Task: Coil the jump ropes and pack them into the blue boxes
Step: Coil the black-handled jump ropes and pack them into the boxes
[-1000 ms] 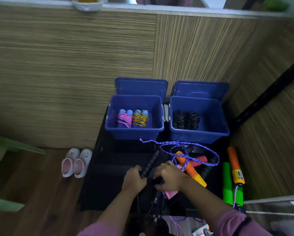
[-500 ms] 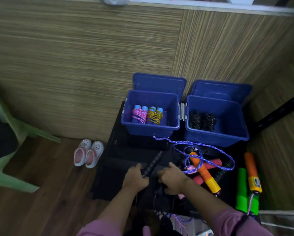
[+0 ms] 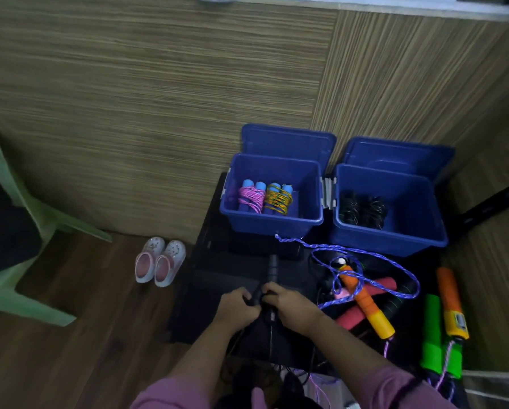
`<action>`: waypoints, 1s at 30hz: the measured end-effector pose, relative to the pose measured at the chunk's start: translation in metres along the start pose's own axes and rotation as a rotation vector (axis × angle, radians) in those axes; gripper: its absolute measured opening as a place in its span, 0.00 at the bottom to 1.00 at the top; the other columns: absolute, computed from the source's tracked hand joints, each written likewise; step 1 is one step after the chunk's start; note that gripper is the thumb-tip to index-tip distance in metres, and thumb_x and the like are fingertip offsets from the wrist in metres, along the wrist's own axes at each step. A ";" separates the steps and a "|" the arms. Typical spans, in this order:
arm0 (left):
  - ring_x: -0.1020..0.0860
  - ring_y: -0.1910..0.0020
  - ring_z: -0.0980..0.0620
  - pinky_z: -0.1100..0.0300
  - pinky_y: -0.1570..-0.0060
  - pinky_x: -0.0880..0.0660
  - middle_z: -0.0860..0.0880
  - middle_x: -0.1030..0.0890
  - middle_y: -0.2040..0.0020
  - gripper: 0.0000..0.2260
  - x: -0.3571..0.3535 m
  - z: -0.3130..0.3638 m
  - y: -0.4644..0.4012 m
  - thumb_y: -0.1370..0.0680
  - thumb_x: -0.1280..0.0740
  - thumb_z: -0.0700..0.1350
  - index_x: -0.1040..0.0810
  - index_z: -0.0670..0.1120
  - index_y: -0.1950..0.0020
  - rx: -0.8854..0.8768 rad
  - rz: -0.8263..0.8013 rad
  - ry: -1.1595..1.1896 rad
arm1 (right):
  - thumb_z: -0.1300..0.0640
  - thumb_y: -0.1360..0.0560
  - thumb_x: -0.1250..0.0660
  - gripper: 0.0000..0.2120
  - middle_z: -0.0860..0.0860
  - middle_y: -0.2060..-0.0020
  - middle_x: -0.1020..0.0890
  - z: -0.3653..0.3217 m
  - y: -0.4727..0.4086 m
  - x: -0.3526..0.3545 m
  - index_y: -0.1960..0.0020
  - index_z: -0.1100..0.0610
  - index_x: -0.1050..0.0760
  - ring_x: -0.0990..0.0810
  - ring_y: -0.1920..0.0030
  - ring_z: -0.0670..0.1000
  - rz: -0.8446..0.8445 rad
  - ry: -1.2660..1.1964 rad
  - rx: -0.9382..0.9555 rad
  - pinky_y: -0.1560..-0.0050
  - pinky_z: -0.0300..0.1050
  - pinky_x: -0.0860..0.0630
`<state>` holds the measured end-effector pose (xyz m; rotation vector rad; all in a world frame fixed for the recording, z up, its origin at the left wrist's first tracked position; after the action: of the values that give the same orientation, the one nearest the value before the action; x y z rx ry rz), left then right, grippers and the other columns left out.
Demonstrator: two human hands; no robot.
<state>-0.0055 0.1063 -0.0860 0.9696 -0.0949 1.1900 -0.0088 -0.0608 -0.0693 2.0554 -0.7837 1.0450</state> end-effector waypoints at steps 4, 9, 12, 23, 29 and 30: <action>0.19 0.57 0.48 0.56 0.55 0.20 0.47 0.20 0.57 0.11 0.000 0.000 -0.005 0.35 0.26 0.48 0.25 0.51 0.57 0.031 -0.084 0.048 | 0.66 0.34 0.40 0.24 0.54 0.33 0.27 0.007 0.006 0.004 0.38 0.61 0.23 0.27 0.35 0.50 0.123 -0.282 -0.068 0.35 0.30 0.36; 0.18 0.56 0.47 0.54 0.52 0.20 0.45 0.18 0.57 0.11 -0.008 0.006 -0.005 0.30 0.27 0.46 0.24 0.50 0.51 0.043 -0.038 0.116 | 0.73 0.34 0.41 0.30 0.43 0.27 0.42 0.012 0.007 0.010 0.32 0.61 0.29 0.38 0.28 0.42 0.192 -0.396 -0.107 0.35 0.26 0.40; 0.18 0.57 0.46 0.53 0.51 0.20 0.45 0.18 0.57 0.10 -0.011 0.007 -0.004 0.30 0.26 0.46 0.24 0.51 0.53 0.089 -0.022 0.195 | 0.76 0.34 0.43 0.35 0.48 0.24 0.47 0.008 0.010 0.010 0.27 0.61 0.37 0.42 0.27 0.45 0.230 -0.385 -0.180 0.31 0.30 0.42; 0.19 0.61 0.57 0.62 0.54 0.21 0.46 0.21 0.62 0.12 -0.011 0.016 -0.001 0.28 0.29 0.35 0.24 0.37 0.46 -0.050 -0.205 0.061 | 0.69 0.28 0.41 0.09 0.65 0.51 0.23 0.011 0.011 -0.006 0.49 0.67 0.29 0.24 0.48 0.62 0.304 -0.395 -0.528 0.51 0.46 0.33; 0.43 0.26 0.46 0.47 0.30 0.37 0.47 0.46 0.24 0.45 0.008 0.020 -0.001 0.30 0.25 0.45 0.50 0.48 0.22 -0.452 0.005 -0.750 | 0.49 0.32 0.39 0.30 0.59 0.43 0.26 -0.001 0.010 -0.011 0.32 0.60 0.30 0.27 0.39 0.56 0.143 -0.490 -0.452 0.39 0.36 0.35; 0.50 0.23 0.48 0.44 0.26 0.45 0.49 0.54 0.21 0.47 0.012 0.020 -0.002 0.30 0.26 0.48 0.55 0.52 0.21 -0.540 0.008 -0.896 | 0.51 0.30 0.38 0.31 0.60 0.41 0.28 -0.002 0.010 -0.012 0.29 0.59 0.34 0.28 0.38 0.57 0.122 -0.491 -0.441 0.39 0.35 0.36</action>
<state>0.0093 0.1011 -0.0686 0.9404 -1.0739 0.5981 -0.0234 -0.0625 -0.0752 1.9008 -1.2718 0.3653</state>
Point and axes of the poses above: each hand's wrist, its own y-axis away from the middle knuckle, its own x-axis out of the back of the hand, z = x × y, the point moved 1 cm from there along -y, towards the middle knuckle
